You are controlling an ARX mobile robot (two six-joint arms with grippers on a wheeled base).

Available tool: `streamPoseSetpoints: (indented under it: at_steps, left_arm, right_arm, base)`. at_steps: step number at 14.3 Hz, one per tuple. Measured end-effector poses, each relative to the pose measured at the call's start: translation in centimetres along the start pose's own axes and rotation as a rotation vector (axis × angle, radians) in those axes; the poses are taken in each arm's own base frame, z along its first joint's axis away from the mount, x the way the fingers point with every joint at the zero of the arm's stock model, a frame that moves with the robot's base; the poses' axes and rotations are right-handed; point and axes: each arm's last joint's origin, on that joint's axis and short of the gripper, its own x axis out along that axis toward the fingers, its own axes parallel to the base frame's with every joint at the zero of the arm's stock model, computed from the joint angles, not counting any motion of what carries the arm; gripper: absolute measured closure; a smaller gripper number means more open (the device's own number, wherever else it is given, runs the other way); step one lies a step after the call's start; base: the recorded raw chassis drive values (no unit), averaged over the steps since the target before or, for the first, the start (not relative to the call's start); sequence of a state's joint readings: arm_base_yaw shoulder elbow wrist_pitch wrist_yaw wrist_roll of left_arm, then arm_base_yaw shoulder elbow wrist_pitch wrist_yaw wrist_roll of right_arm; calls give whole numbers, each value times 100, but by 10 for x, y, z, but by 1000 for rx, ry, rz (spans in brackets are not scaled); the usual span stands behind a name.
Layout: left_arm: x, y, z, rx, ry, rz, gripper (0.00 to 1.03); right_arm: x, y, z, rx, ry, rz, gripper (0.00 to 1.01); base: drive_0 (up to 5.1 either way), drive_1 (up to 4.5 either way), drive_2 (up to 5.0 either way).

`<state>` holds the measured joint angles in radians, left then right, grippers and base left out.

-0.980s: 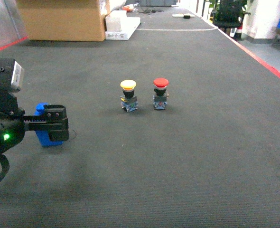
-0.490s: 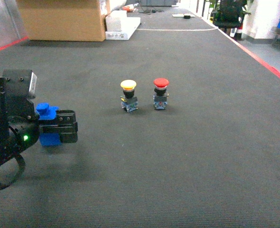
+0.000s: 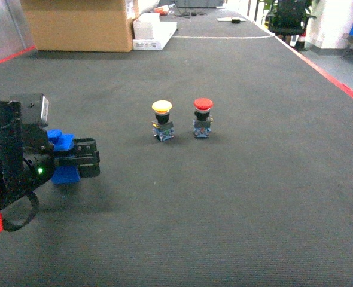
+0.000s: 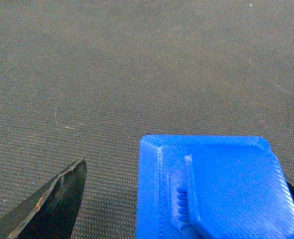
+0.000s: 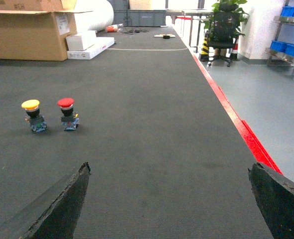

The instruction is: Pick blue part to blue bin on bottom shelf

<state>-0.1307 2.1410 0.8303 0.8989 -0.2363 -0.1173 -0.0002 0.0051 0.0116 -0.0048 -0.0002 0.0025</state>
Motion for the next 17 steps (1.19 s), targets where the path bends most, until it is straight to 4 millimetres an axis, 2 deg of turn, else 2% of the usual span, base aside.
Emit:
streamPoseSetpoints:
  at_steps: [1,2,3,4,6,8,14,17]
  left_arm:
    - [4,2,2,-16,-22,4,17]
    - [7,1,0,-15,-17,-8,56]
    - [3,2,1,-19,-40,-10,58]
    - [-10,5,-2,-22,-39,-7,58]
    - [-55,11,2,-24,-72,7,58]
    - [-99,15,16,-2,-104,8,58]
    - [-151,22,35,27,-160,6,58]
    - [-217,28,56,-5,-253,49,58]
  right_arm:
    - [0,0,0,0,0,0,3]
    - [0,0,0,0,0,0,3]
    - [0,0,0,0,0,0,3]
    - [0,0,0,0,0,0,3]
    - [0,0,0,0,0,0,3]
    - [0,0,0,0,0,0,3]
    - [0,0,0,0,0,0,3]
    - [0,0,0,0,0,0,3]
  base:
    - [0,0,0]
    - [0,0,0]
    - [0,0,0]
    - [0,0,0]
    - [0,0,0]
    - [0,0,0]
    - [0,0,0]
    - [0,0,0]
